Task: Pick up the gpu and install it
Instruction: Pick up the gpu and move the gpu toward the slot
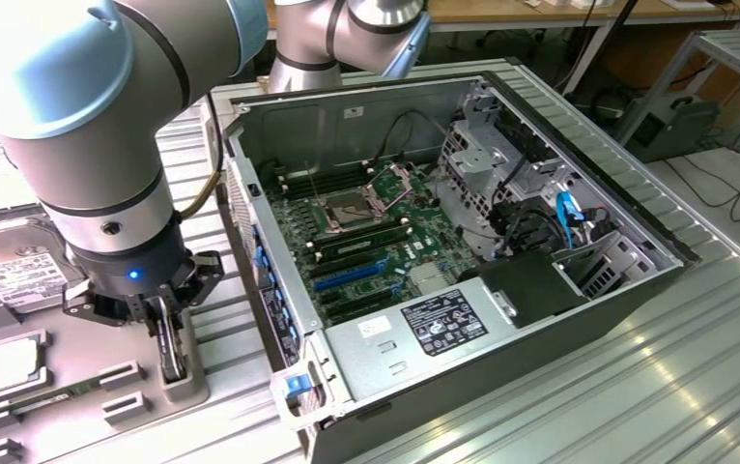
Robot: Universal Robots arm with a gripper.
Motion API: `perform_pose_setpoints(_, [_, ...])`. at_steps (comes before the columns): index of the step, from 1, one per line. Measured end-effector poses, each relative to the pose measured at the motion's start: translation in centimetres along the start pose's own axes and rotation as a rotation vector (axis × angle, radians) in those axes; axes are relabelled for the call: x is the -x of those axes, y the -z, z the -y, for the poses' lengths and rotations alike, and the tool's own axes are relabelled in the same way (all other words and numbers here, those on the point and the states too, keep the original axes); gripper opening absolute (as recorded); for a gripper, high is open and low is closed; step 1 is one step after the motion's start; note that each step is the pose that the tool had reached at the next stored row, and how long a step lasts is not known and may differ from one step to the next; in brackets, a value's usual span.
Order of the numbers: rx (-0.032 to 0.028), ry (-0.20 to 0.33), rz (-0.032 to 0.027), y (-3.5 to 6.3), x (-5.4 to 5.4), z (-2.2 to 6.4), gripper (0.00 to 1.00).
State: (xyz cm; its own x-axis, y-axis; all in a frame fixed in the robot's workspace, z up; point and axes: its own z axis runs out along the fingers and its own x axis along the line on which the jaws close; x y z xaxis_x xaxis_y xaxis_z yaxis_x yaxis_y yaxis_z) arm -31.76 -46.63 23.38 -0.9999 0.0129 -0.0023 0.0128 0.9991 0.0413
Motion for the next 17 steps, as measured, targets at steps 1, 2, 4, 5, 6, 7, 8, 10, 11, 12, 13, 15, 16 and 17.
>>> perform_pose_setpoints(1, [0.0,0.0,0.0,0.0,0.0,0.0,0.27])
perform_pose_setpoints(2, [0.0,0.0,0.0,0.0,0.0,0.0,0.27])
perform_pose_setpoints(4, [0.0,0.0,0.0001,0.0,0.0,0.0,0.27])
perform_pose_setpoints(5, [0.0,0.0,0.0,0.0,0.0,0.0,0.27])
perform_pose_setpoints(6, [0.0,0.0,0.0,0.0,0.0,0.0,0.27])
perform_pose_setpoints(7, [0.0,0.0,0.0001,0.0,0.0,0.0,0.27])
perform_pose_setpoints(8, [0.0,0.0,0.0,0.0,0.0,0.0,0.27])
perform_pose_setpoints(10, [0.0,0.0,0.0,0.0,0.0,0.0,0.27])
perform_pose_setpoints(11, [0.0001,0.0,0.0001,0.01,0.0,0.0,0.27])
perform_pose_setpoints(12, [0.0002,0.0,0.0001,0.07,0.0,0.0,0.27])
perform_pose_setpoints(13, [0.0002,0.0,0.0,0.28,0.0,-0.01,0.27])
perform_pose_setpoints(15, [0.0002,0.0,0.0,1.0,0.0,-0.04,0.27])
perform_pose_setpoints(16, [0.0003,0.0,0.0002,1.4,0.0,-0.06,0.27])
perform_pose_setpoints(17, [0.0003,0.0,0.0001,1.78,0.0,-0.07,0.27])
